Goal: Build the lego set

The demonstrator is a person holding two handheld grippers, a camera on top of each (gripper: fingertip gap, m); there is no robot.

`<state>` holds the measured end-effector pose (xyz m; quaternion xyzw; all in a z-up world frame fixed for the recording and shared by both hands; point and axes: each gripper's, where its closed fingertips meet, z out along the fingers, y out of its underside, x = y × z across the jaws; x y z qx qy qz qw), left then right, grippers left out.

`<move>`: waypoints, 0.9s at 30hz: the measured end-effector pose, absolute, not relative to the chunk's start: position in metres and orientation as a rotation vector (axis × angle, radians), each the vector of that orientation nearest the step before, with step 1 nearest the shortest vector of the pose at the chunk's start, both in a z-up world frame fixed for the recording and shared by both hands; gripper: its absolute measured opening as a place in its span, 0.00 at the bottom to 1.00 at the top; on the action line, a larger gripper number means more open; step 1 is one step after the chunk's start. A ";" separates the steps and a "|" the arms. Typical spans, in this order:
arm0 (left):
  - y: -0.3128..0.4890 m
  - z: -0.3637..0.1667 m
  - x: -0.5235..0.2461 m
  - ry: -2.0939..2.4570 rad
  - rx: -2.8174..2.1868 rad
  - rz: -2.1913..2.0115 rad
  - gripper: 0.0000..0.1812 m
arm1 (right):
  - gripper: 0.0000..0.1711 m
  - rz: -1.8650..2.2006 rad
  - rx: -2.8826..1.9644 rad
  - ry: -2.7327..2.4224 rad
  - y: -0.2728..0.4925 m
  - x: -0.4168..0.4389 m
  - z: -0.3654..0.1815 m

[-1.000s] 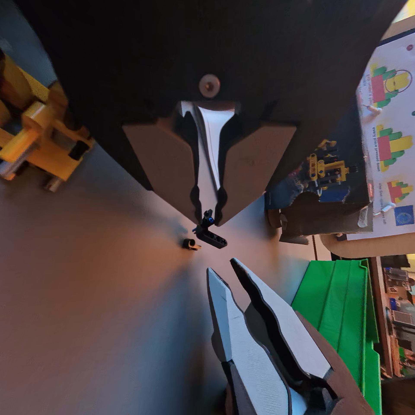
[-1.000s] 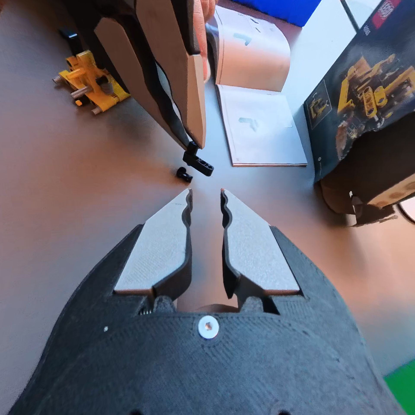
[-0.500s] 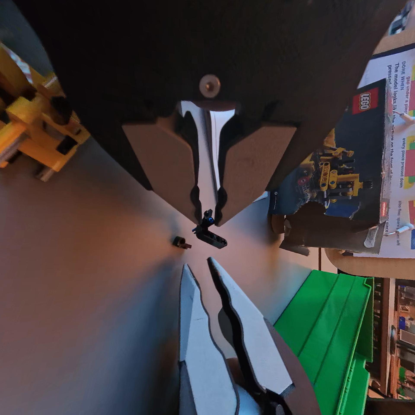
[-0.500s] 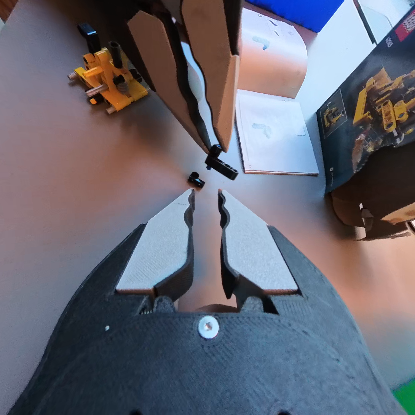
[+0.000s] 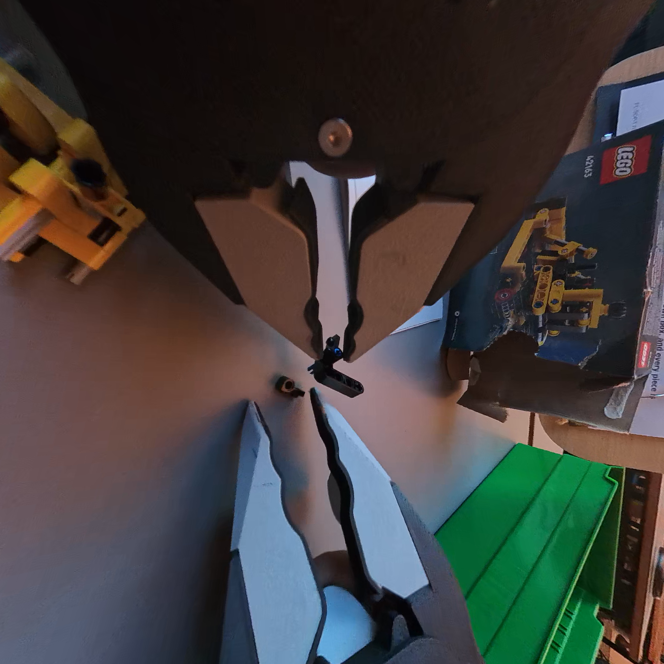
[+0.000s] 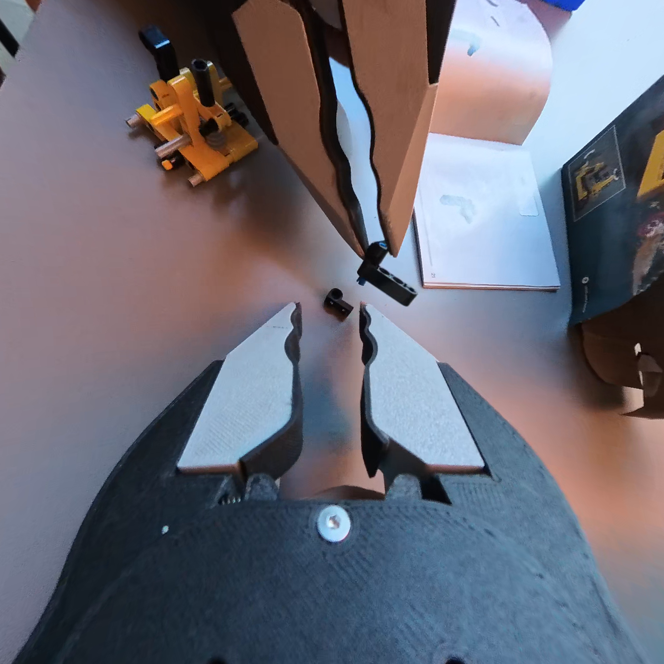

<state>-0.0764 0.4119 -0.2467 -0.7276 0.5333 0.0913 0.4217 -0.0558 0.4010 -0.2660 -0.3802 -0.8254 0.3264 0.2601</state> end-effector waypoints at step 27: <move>0.398 -0.253 -0.082 1.390 -1.889 0.207 0.05 | 0.05 0.968 -0.821 -2.402 0.355 -0.032 -0.268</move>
